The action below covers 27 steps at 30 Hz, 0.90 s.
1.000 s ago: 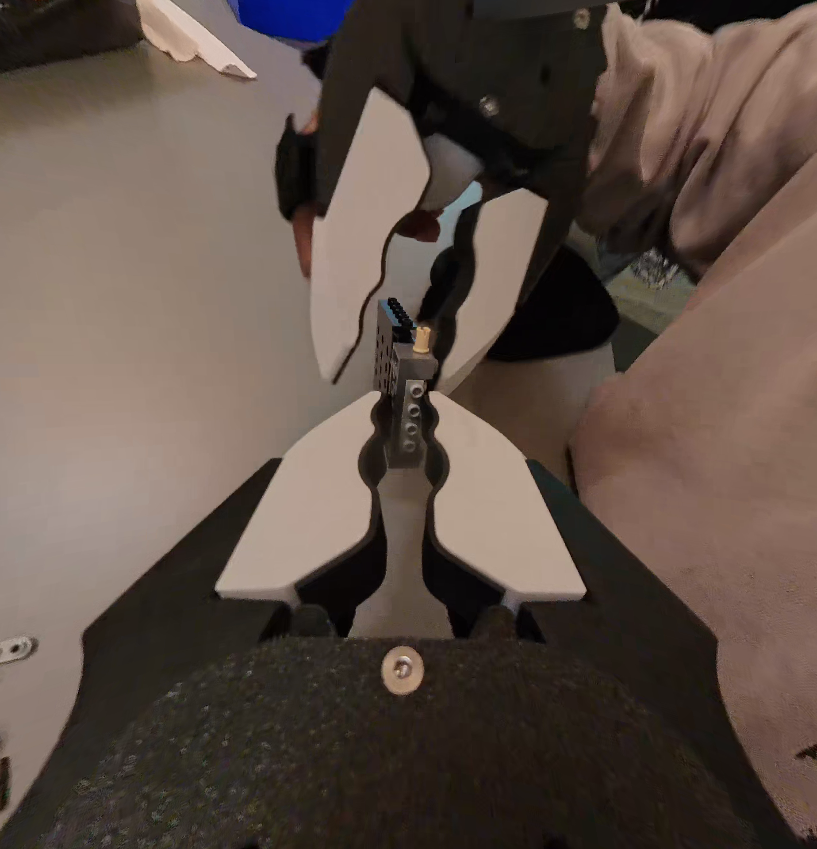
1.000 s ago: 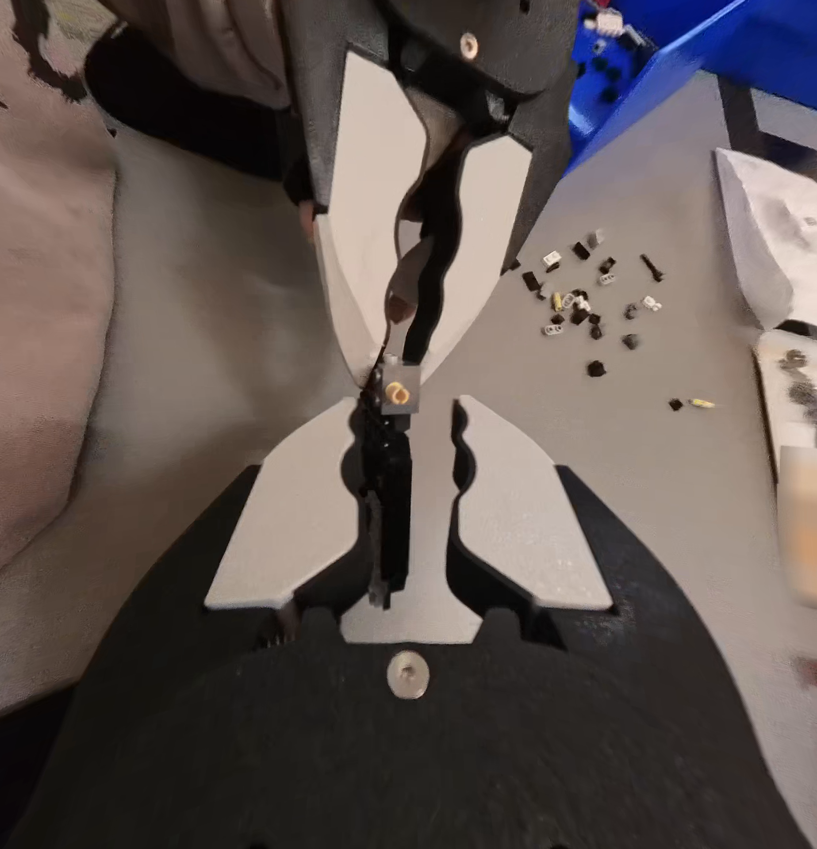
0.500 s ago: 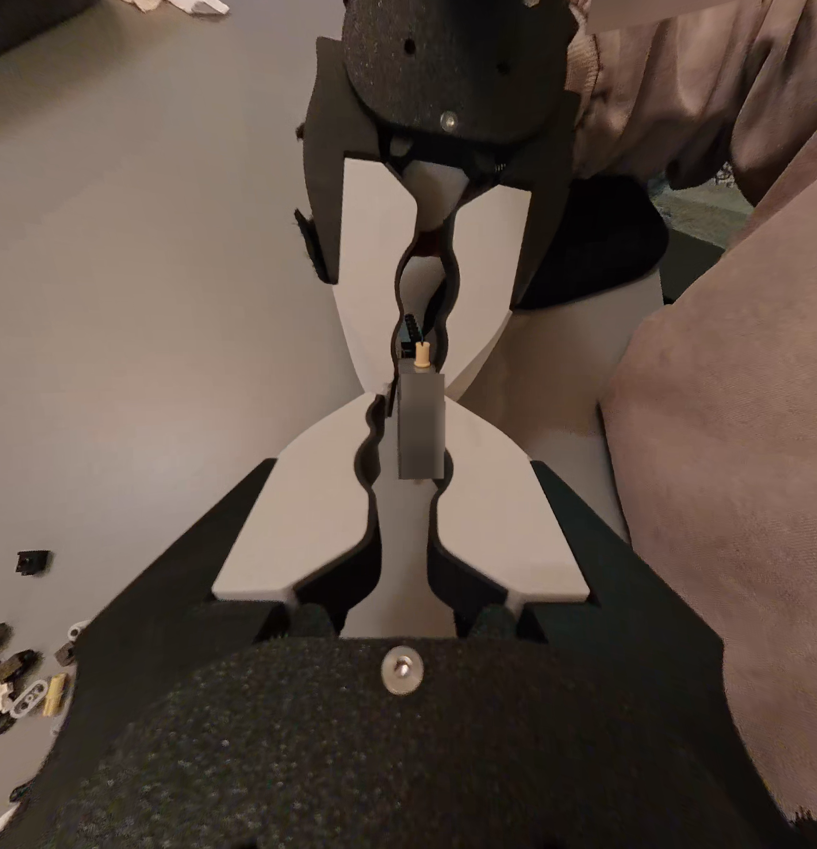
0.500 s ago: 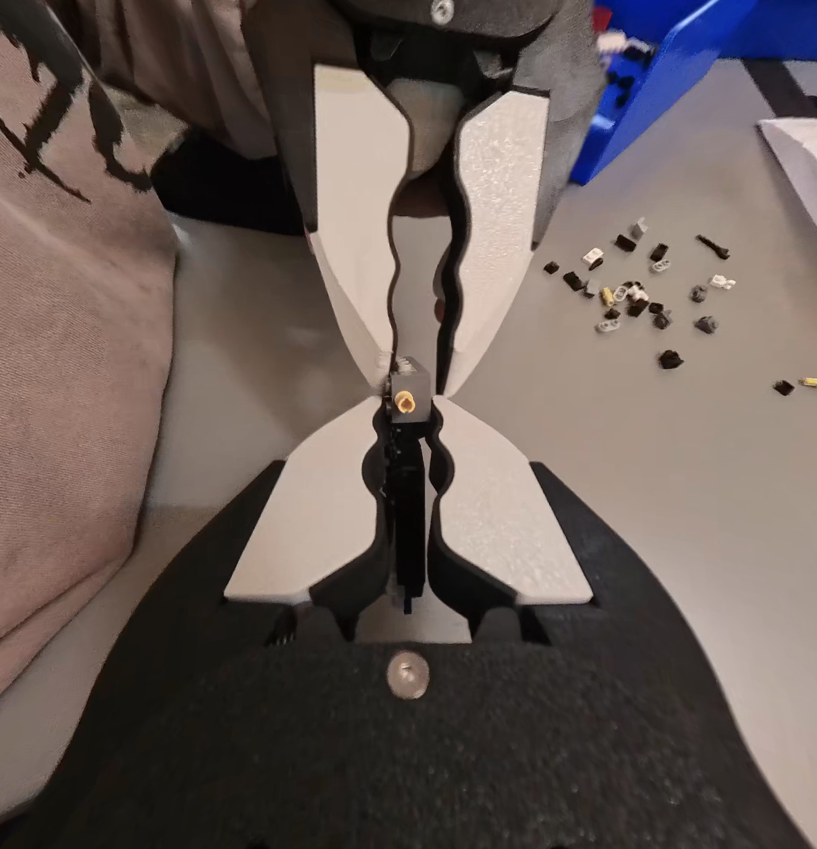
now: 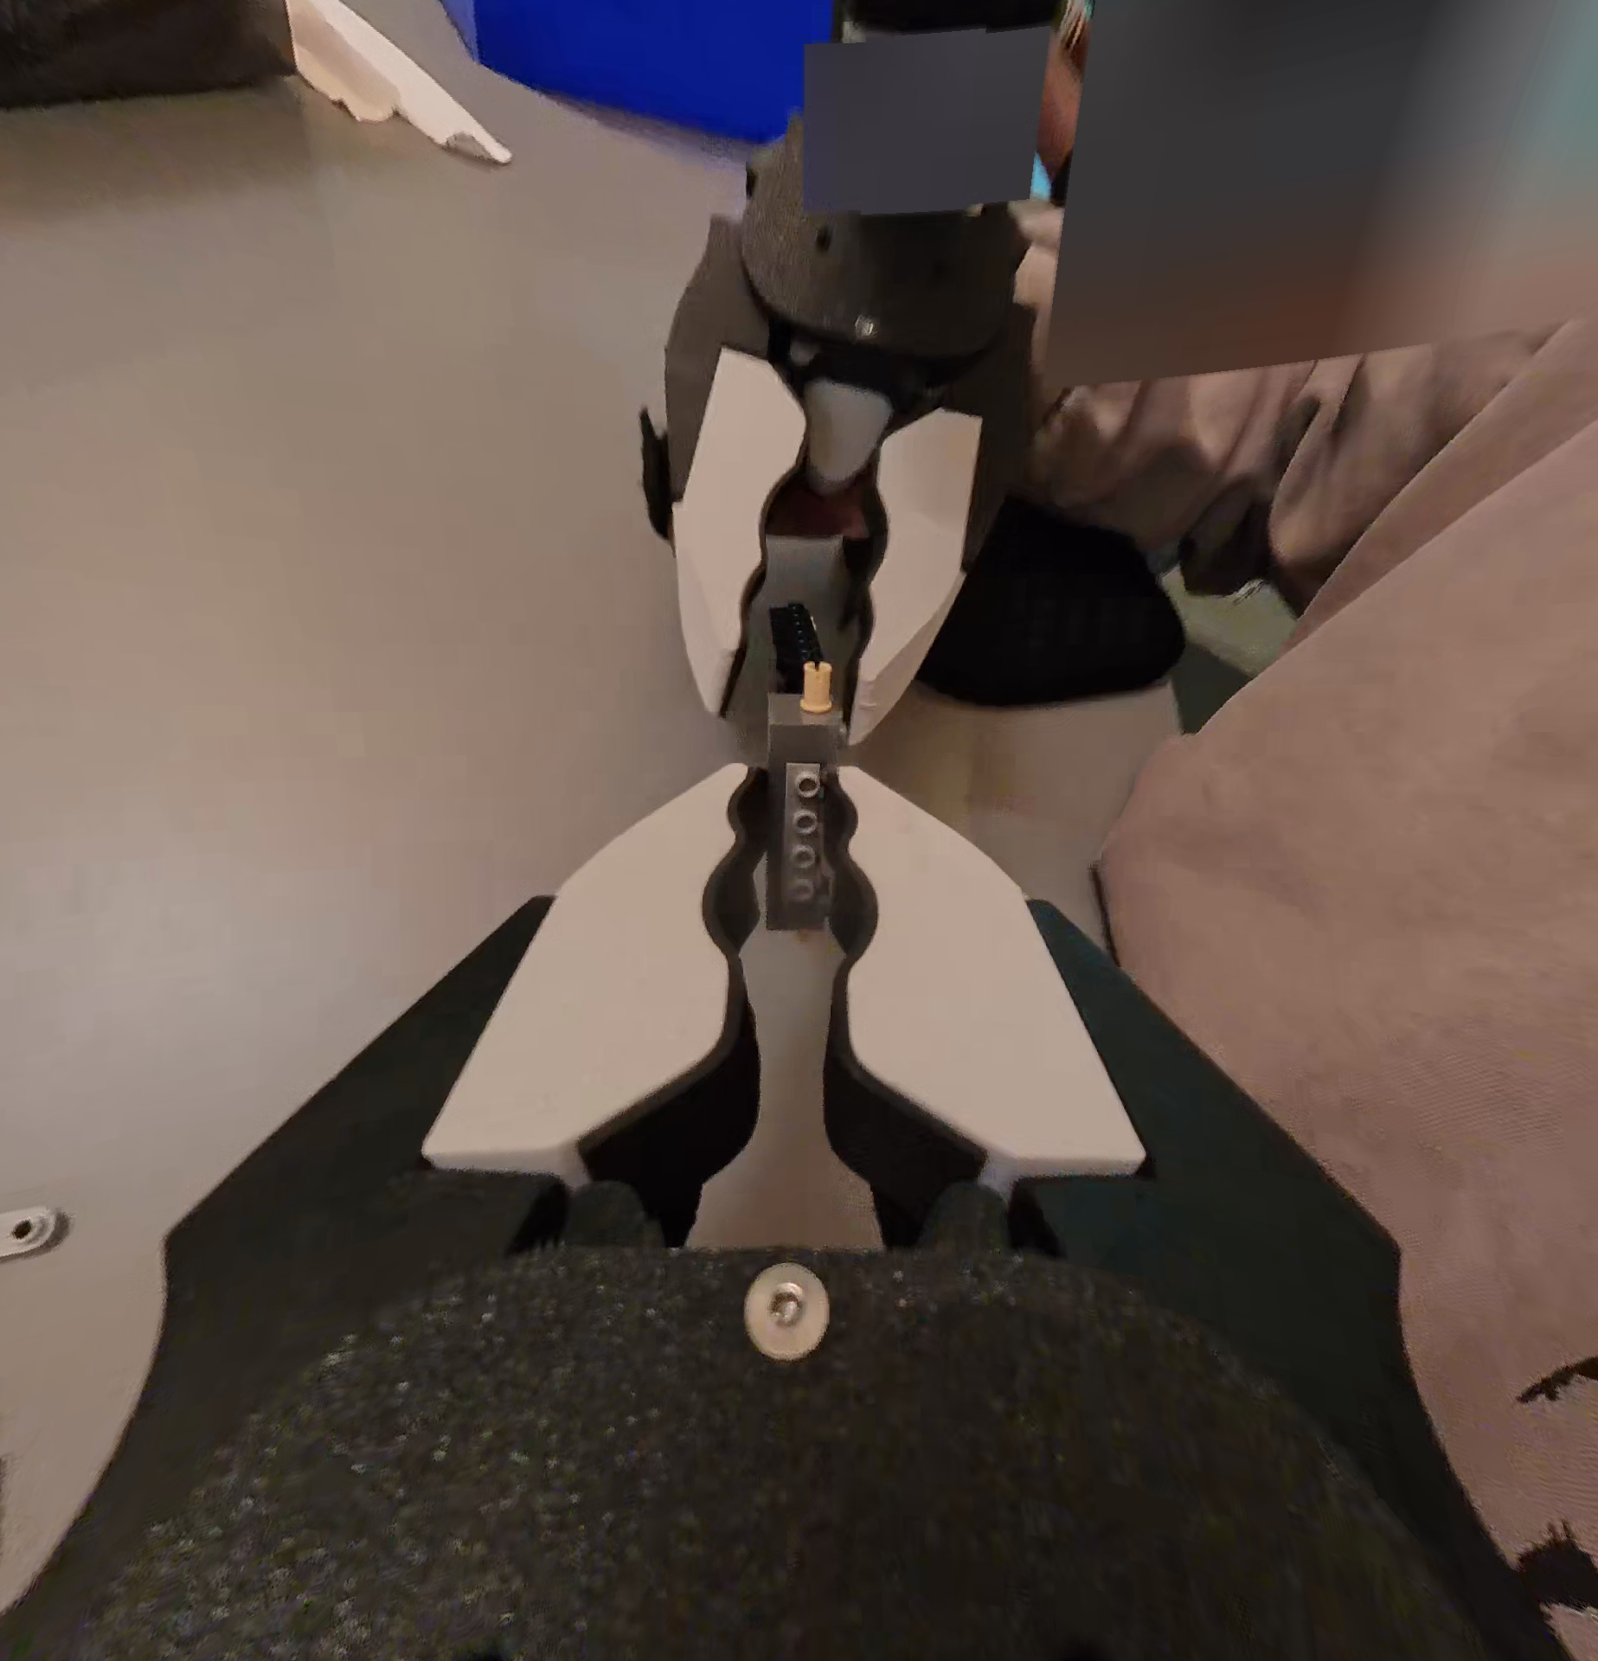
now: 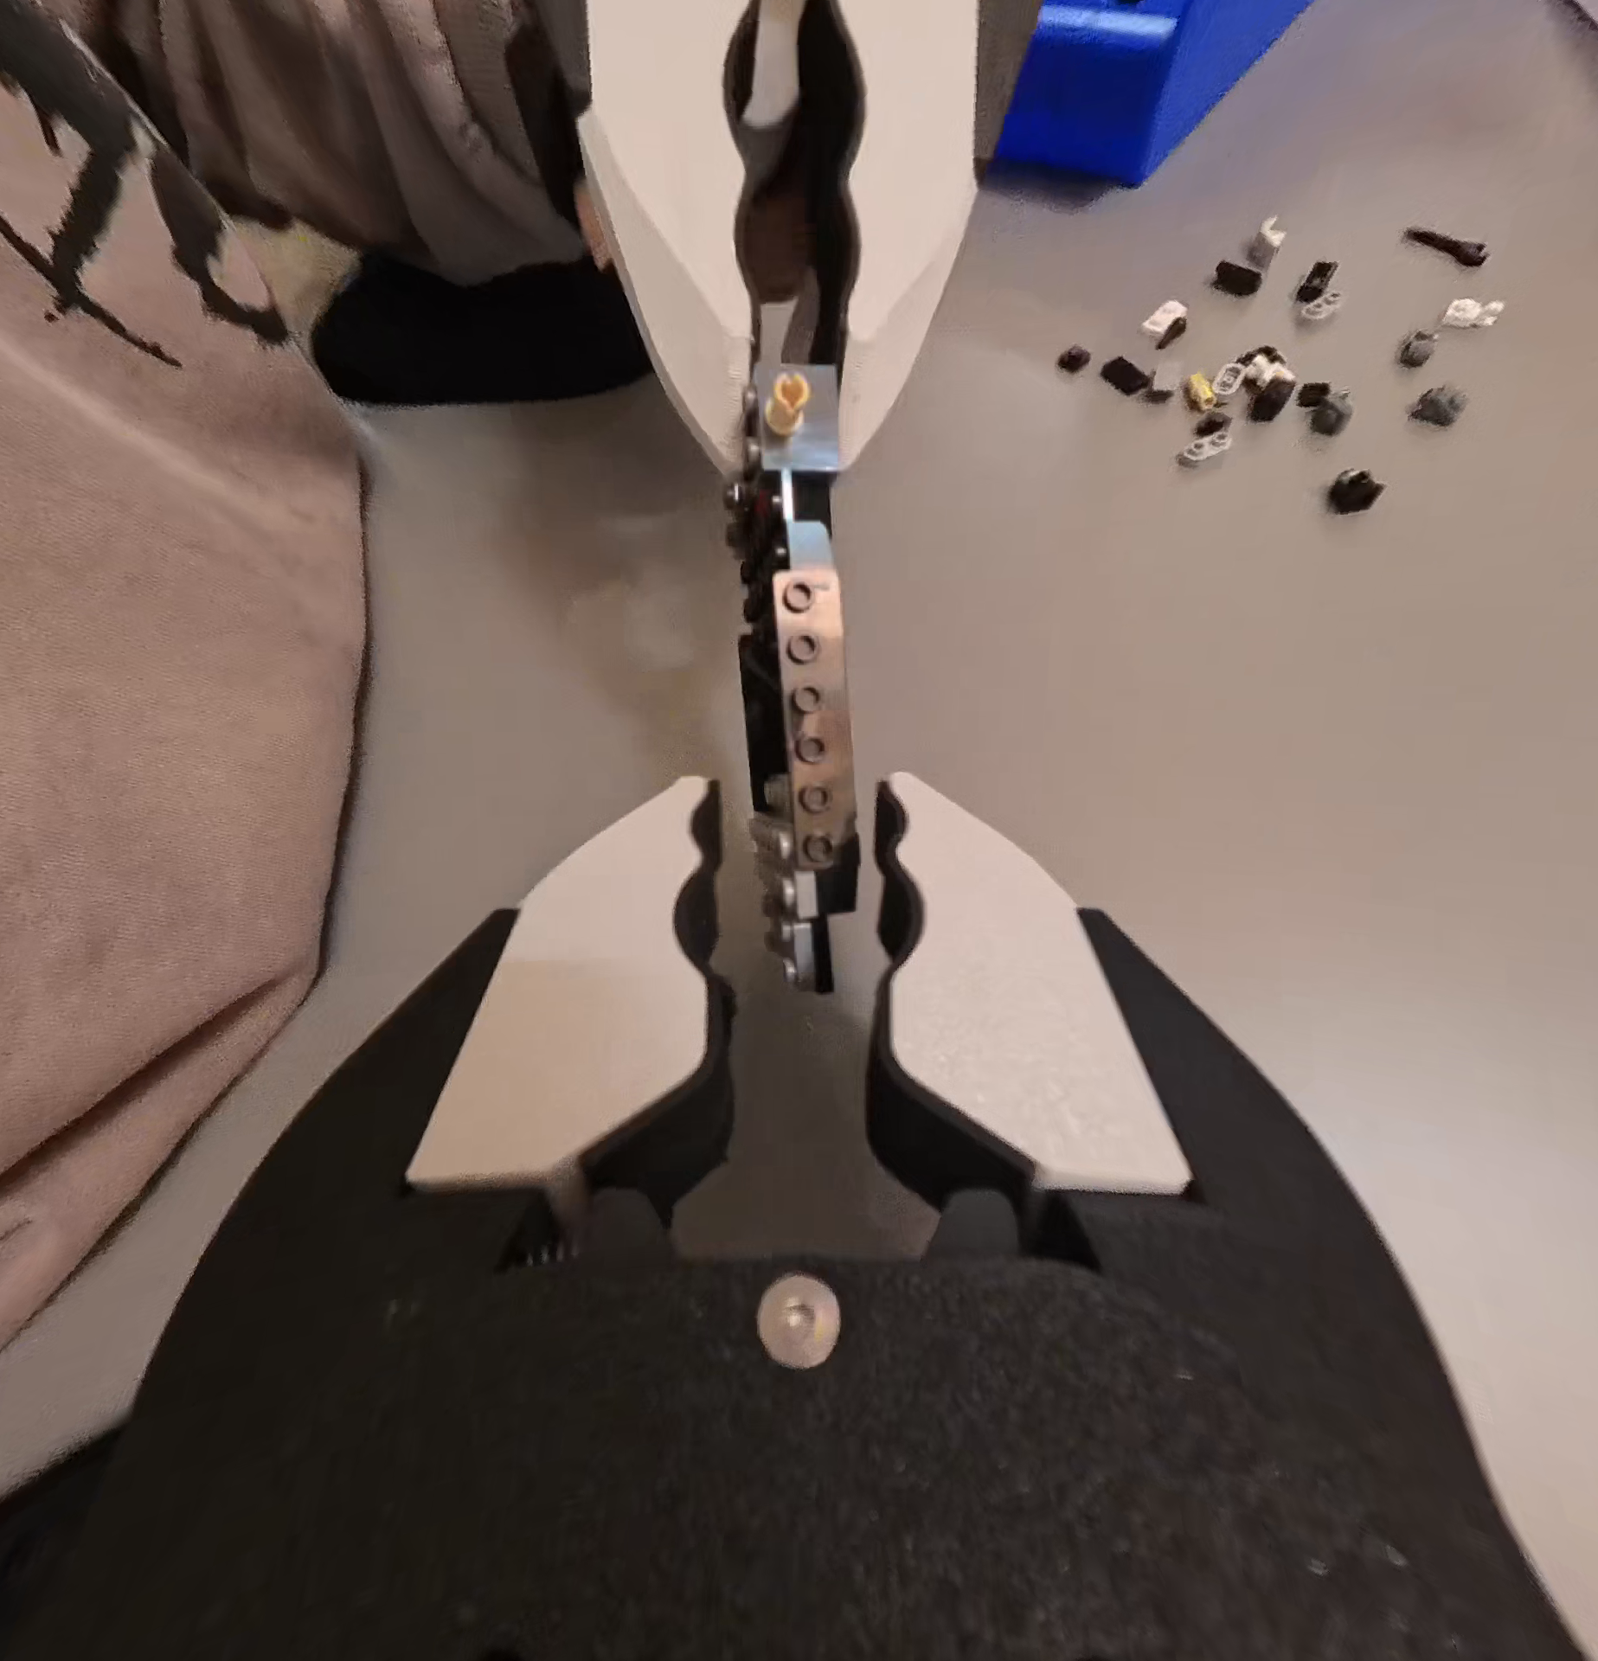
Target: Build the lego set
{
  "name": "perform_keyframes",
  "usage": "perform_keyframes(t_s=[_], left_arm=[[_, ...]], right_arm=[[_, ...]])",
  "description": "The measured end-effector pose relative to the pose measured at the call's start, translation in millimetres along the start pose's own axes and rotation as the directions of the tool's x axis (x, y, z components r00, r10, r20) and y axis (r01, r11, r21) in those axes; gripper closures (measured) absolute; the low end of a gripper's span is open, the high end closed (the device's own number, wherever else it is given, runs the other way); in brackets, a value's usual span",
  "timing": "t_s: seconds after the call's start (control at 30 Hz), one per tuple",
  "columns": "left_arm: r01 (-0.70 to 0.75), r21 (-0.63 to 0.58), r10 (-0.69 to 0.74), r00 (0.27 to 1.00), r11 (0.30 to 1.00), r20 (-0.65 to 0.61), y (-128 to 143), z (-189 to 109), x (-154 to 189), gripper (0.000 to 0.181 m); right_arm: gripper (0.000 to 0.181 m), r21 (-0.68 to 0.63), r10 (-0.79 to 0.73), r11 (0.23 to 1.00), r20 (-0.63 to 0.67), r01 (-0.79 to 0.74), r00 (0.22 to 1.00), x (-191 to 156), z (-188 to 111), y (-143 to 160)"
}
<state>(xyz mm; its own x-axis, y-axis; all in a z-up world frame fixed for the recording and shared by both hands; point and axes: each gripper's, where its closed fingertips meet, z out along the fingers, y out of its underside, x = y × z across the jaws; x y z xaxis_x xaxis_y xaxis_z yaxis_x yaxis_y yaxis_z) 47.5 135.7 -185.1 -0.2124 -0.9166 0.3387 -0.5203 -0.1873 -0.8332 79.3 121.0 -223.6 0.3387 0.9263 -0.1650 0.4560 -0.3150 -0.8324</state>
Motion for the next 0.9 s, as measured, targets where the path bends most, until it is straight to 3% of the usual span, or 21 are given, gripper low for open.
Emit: perform_keyframes(t_s=[0.07, 0.3, 0.63, 0.9], left_arm=[[0.036, 0.040, -0.035, 0.999, 0.999, -0.020, -3, -1, -1, 0.169], [0.172, 0.148, -0.163, 0.984, 0.974, -0.071, -13, -5, -5, 0.164], [0.059, 0.186, -0.062, 0.998, 0.981, 0.012, -19, -9, -3, 0.168], [0.056, 0.200, -0.060, 0.998, 0.978, 0.013, -20, -12, 1, 0.168]], right_arm=[[0.167, 0.080, 0.054, 0.995, 0.034, -0.057, 0.998, -3, 0, -7], [0.168, 0.067, 0.174, 0.982, 0.036, -0.176, 0.984, -2, -1, -16], [0.169, 0.077, 0.197, 0.977, 0.016, -0.198, 0.980, -4, -3, -29], [0.169, 0.105, 0.195, 0.975, 0.022, -0.197, 0.980, -7, -2, -32]])
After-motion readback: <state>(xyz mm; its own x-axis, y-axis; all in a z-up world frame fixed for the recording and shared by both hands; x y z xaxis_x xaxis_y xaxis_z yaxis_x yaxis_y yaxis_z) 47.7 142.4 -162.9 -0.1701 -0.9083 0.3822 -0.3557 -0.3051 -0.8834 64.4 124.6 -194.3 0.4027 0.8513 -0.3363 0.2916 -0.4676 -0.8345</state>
